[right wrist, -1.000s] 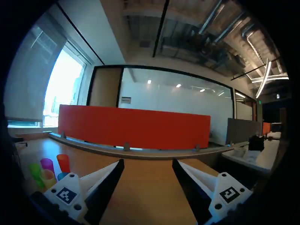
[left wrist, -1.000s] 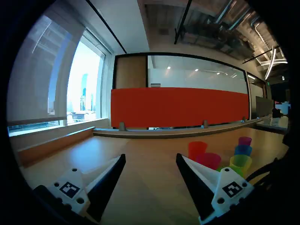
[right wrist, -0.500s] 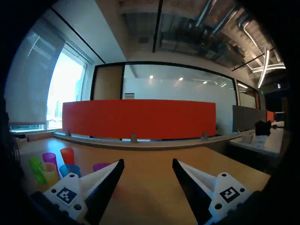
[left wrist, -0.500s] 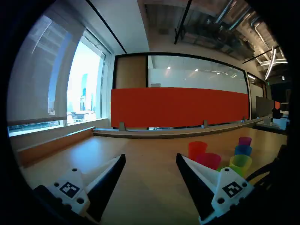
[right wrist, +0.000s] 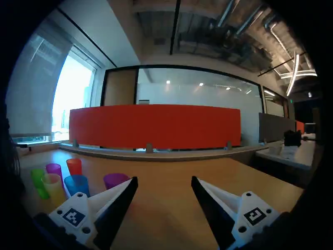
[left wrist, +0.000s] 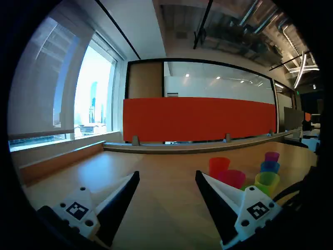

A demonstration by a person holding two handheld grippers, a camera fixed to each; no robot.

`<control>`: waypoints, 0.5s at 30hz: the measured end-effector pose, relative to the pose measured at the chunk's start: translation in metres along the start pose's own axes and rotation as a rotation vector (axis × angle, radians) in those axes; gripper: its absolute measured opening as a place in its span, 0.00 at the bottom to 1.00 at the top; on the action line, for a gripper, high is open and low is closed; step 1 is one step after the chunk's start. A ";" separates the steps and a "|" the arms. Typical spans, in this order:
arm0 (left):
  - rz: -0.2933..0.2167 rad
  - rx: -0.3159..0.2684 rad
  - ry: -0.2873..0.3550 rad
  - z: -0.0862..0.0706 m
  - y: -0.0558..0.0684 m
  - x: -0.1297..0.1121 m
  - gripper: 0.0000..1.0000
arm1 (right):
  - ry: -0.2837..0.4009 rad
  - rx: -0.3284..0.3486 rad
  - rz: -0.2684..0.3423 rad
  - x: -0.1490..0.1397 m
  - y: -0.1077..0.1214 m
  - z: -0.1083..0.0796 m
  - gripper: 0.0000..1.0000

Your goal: Pour water

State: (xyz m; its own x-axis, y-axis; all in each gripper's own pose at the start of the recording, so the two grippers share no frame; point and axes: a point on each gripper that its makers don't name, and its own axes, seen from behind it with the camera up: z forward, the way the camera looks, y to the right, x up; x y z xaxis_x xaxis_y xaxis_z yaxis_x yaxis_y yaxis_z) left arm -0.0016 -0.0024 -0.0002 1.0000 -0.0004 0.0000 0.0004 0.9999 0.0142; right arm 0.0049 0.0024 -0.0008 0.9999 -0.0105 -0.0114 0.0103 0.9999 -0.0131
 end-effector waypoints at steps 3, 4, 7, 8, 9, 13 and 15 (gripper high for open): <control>0.000 0.000 0.000 0.000 0.000 0.000 1.00 | -0.004 -0.003 0.001 -0.003 0.000 0.001 1.00; 0.000 0.000 0.000 0.000 0.000 0.000 1.00 | -0.006 -0.002 0.002 -0.003 -0.001 0.001 1.00; 0.000 0.000 0.000 0.000 0.000 0.000 1.00 | -0.009 0.001 0.005 -0.003 -0.003 0.002 1.00; 0.000 0.000 0.000 0.000 0.000 0.000 1.00 | -0.010 0.002 0.005 -0.003 -0.004 0.003 1.00; 0.000 0.000 0.000 0.000 0.000 0.000 1.00 | -0.010 0.003 0.004 -0.002 -0.005 0.003 1.00; 0.000 0.000 0.000 0.001 0.000 0.000 1.00 | -0.011 0.002 0.006 -0.002 -0.004 0.004 1.00; 0.000 0.000 0.000 0.001 0.000 0.000 1.00 | -0.010 0.000 0.007 -0.002 -0.003 0.003 1.00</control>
State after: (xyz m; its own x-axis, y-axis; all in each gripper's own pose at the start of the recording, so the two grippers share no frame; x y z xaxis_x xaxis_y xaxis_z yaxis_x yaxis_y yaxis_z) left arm -0.0013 -0.0029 0.0004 1.0000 -0.0001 -0.0001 0.0001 0.9999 0.0142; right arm 0.0032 -0.0008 0.0025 1.0000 -0.0038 -0.0016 0.0038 0.9999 -0.0132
